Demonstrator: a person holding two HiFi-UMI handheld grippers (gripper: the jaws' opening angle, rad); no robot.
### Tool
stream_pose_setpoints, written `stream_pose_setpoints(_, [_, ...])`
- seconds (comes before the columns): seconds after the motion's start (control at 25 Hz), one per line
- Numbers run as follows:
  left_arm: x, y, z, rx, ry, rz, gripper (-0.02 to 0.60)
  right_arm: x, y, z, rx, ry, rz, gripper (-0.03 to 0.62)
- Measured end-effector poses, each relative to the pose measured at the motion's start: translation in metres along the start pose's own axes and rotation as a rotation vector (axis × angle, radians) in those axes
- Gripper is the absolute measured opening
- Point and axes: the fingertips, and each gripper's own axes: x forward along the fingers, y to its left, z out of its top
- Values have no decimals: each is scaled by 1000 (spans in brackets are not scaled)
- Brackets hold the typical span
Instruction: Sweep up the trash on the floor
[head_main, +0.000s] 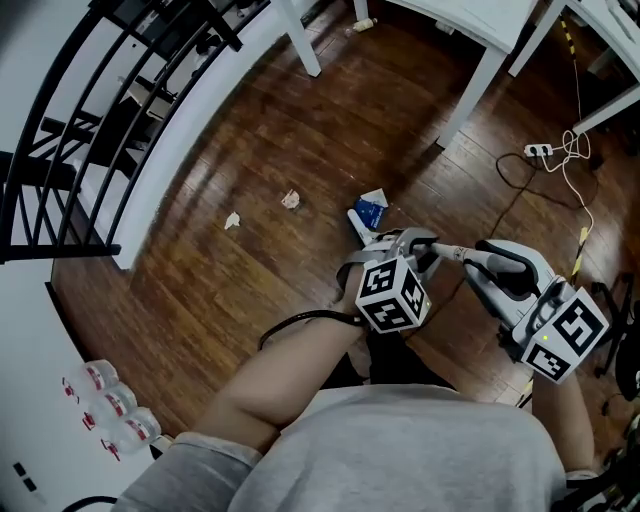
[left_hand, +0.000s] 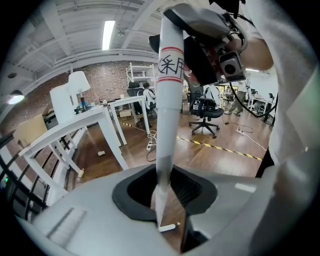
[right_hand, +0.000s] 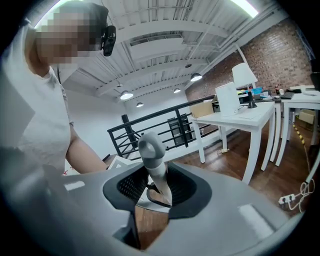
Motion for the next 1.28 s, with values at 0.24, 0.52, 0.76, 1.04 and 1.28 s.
stream_pose_setpoints(0.24, [-33, 8, -19, -26, -30, 38, 83, 30, 34, 10, -80, 37, 41, 117])
stream_pose_setpoints(0.52, [-107, 25, -68, -89, -67, 100, 84, 101, 110, 31, -157, 75, 122, 121])
stream_pose_setpoints(0.76, [-202, 60, -146, -145, -49, 161, 84, 197, 188, 53, -167, 96, 213, 123])
stream_pose_setpoints(1.04, [-324, 108, -256, -185, 17, 275, 84, 316, 280, 77, -164, 74, 339, 121])
stream_pose_setpoints(1.28, [-396, 139, -341, -160, 105, 348, 83, 397, 333, 73, -155, 39, 432, 124])
